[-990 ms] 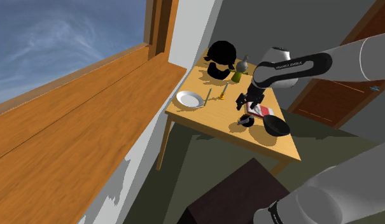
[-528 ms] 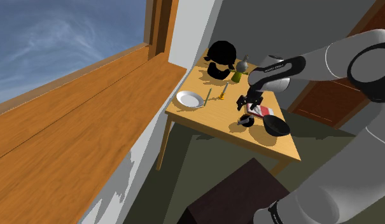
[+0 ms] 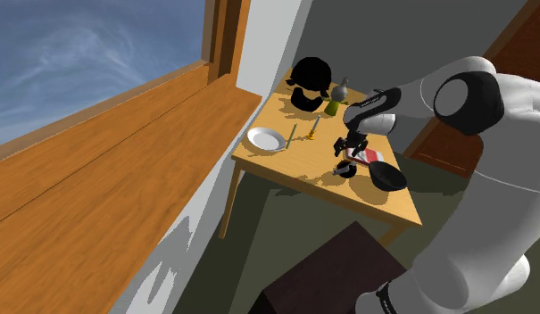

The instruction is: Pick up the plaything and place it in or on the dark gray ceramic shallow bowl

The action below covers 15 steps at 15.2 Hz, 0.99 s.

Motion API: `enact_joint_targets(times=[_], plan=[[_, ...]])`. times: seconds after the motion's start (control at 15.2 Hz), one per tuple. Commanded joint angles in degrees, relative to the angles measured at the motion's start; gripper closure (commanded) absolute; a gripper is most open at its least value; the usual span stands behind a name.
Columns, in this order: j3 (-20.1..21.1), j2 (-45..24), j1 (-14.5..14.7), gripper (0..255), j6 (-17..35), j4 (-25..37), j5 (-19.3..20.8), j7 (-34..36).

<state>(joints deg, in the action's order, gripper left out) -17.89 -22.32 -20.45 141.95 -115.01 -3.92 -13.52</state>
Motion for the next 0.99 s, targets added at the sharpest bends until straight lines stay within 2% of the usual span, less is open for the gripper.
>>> enact_joint_targets(times=[0.0, 0.26, 0.92], plan=[[0.2, -4.0, -1.7, 0, 0.1, 4.0, -1.5, -1.0], [0.9, -11.8, -5.4, 0, 0.0, 12.3, -4.0, -2.5], [2.2, -17.1, -6.9, 0, 3.2, 14.4, -5.3, -3.3]])
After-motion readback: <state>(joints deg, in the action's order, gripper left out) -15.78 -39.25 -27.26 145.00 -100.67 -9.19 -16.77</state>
